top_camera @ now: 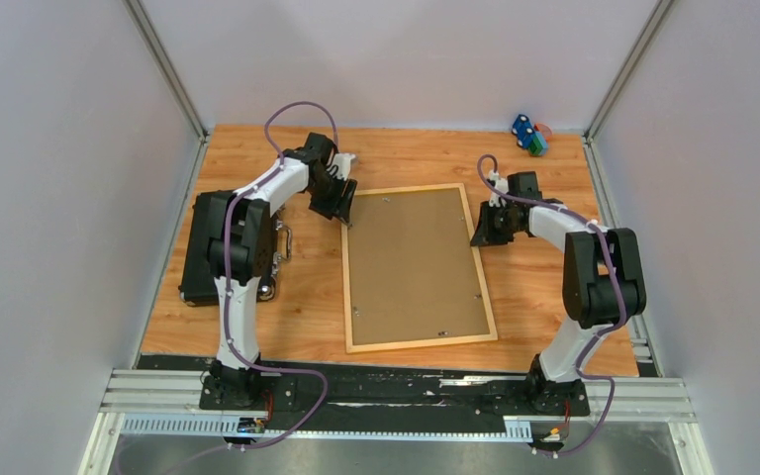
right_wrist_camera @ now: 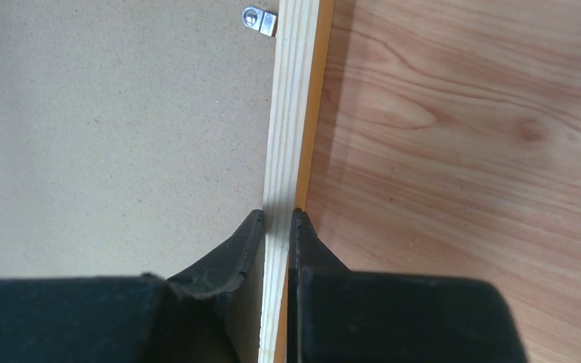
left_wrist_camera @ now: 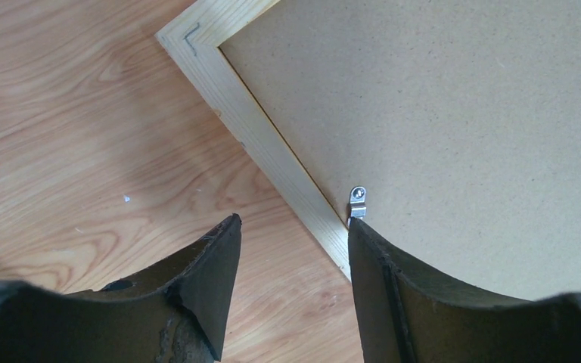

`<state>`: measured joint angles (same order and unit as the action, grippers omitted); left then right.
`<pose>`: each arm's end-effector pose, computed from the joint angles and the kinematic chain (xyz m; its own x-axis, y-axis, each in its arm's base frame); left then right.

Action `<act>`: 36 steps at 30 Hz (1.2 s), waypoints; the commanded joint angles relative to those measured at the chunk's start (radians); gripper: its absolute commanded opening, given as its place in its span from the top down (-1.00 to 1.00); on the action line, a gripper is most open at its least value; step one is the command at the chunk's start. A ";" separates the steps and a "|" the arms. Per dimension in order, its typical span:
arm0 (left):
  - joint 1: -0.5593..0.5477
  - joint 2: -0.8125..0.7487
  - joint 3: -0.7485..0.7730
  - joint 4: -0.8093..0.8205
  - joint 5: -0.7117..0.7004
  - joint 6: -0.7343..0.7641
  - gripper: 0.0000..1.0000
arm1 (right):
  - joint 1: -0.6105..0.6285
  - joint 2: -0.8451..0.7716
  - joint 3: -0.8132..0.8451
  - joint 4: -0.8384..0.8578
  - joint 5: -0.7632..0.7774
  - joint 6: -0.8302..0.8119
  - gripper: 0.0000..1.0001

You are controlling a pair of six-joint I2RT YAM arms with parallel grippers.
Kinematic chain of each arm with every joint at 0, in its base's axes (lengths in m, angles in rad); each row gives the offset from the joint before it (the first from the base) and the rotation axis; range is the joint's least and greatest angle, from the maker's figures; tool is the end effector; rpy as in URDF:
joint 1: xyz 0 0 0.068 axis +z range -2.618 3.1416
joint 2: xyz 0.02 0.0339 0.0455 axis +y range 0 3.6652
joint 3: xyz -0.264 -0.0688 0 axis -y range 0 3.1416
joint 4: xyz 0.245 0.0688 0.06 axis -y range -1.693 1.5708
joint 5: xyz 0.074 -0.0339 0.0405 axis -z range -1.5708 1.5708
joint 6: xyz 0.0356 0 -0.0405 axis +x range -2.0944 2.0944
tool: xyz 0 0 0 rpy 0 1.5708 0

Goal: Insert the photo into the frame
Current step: Install the photo frame at the center of the board.

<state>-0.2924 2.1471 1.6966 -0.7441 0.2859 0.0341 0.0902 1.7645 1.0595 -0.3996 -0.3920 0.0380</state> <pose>0.4283 -0.1394 0.1816 -0.8773 0.2982 -0.3761 0.4059 0.8792 -0.2496 0.3417 0.0446 0.1640 -0.8987 -0.0460 -0.4362 -0.2203 0.9073 0.3581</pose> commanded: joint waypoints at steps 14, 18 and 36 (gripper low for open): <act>0.004 0.009 0.018 -0.021 0.052 -0.001 -0.24 | -0.009 -0.014 -0.015 -0.017 -0.050 0.020 0.93; 0.005 0.013 0.019 -0.016 0.044 -0.005 -0.22 | -0.012 -0.015 -0.015 -0.016 -0.053 0.019 0.93; -0.013 0.032 -0.022 0.010 -0.002 0.006 -0.07 | -0.025 0.004 -0.009 -0.015 -0.063 0.014 0.94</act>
<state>-0.2943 2.1689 1.6913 -0.7551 0.3134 0.0322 0.0727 1.7611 1.0481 -0.4007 -0.4297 0.0517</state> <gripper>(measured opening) 0.543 0.110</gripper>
